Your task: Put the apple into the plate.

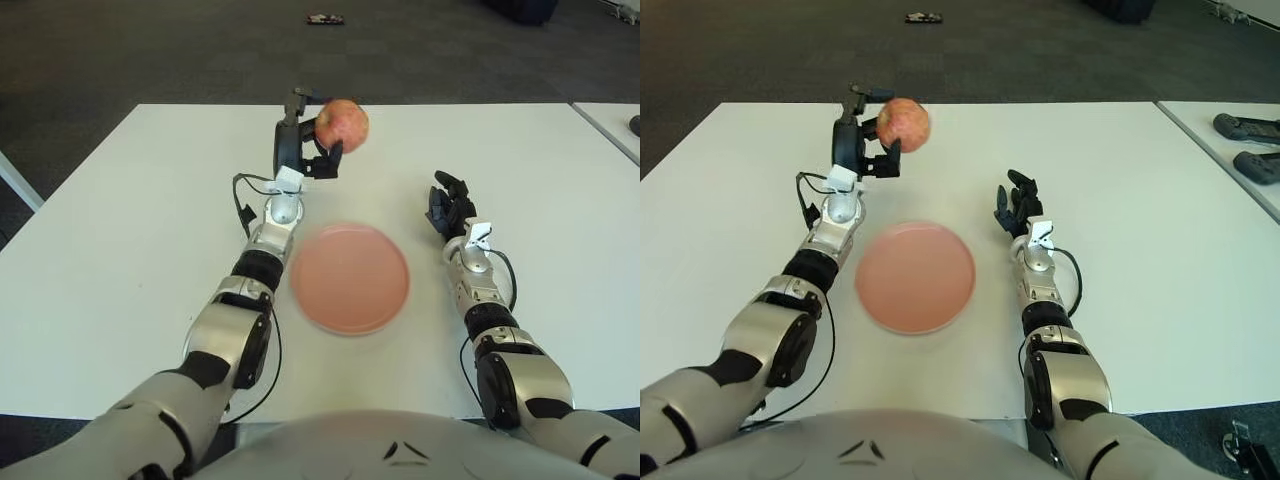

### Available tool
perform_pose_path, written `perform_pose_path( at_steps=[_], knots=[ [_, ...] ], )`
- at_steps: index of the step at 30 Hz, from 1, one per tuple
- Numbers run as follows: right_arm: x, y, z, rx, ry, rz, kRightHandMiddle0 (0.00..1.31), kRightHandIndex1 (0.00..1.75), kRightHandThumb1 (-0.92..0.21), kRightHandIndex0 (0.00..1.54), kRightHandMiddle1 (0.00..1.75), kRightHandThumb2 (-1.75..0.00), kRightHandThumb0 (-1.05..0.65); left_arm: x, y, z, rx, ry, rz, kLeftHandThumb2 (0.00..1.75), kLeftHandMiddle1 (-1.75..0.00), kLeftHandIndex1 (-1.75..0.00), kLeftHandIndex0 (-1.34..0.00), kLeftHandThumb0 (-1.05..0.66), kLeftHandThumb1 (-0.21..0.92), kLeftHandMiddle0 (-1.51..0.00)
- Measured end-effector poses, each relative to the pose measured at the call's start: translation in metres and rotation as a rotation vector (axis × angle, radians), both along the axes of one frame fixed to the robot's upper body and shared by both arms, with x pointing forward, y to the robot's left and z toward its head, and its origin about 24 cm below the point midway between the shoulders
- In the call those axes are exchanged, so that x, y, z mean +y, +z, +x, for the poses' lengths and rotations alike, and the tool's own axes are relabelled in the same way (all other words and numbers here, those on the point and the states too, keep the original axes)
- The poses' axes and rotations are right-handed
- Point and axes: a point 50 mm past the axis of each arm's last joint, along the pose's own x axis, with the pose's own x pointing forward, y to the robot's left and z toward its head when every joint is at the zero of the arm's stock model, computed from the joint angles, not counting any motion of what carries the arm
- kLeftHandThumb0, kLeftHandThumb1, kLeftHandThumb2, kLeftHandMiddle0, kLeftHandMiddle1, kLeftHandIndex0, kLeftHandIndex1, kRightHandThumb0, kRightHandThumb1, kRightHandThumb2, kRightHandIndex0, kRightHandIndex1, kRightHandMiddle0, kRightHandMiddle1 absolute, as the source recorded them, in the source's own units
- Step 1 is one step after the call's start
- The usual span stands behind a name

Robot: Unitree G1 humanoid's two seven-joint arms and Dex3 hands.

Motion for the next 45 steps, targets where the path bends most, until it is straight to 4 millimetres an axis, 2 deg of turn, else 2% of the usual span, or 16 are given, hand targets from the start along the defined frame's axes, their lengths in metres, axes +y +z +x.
perform_pose_path(
  at_steps=[9,22,31,45],
  knots=[
    [0.000,0.000,0.000,0.000,-0.001,0.000,0.00,0.22,-0.92,0.24,0.69,-0.63,-0.68,-0.003,-0.017,-0.027,-0.002,-0.198,0.180,1.36,-1.75,-1.75,-0.63,-0.48,0.28,-1.16],
    [0.001,0.000,0.000,0.001,-0.001,0.001,0.00,0.21,-0.92,0.24,0.69,-0.63,-0.68,0.002,-0.029,-0.047,0.021,-0.395,0.333,1.37,-1.75,-1.75,-0.64,-0.48,0.27,-1.15],
    [0.001,0.000,0.000,0.003,-0.001,0.001,0.00,0.21,-0.92,0.24,0.69,-0.63,-0.68,0.006,-0.034,-0.051,0.084,-0.431,0.393,1.36,-1.75,-1.75,-0.64,-0.48,0.28,-1.15],
    [0.001,0.000,0.000,0.003,-0.001,0.001,0.00,0.21,-0.92,0.24,0.69,-0.63,-0.68,0.012,-0.034,-0.050,0.090,-0.415,0.409,1.35,-1.75,-1.75,-0.63,-0.48,0.28,-1.14]
  ],
)
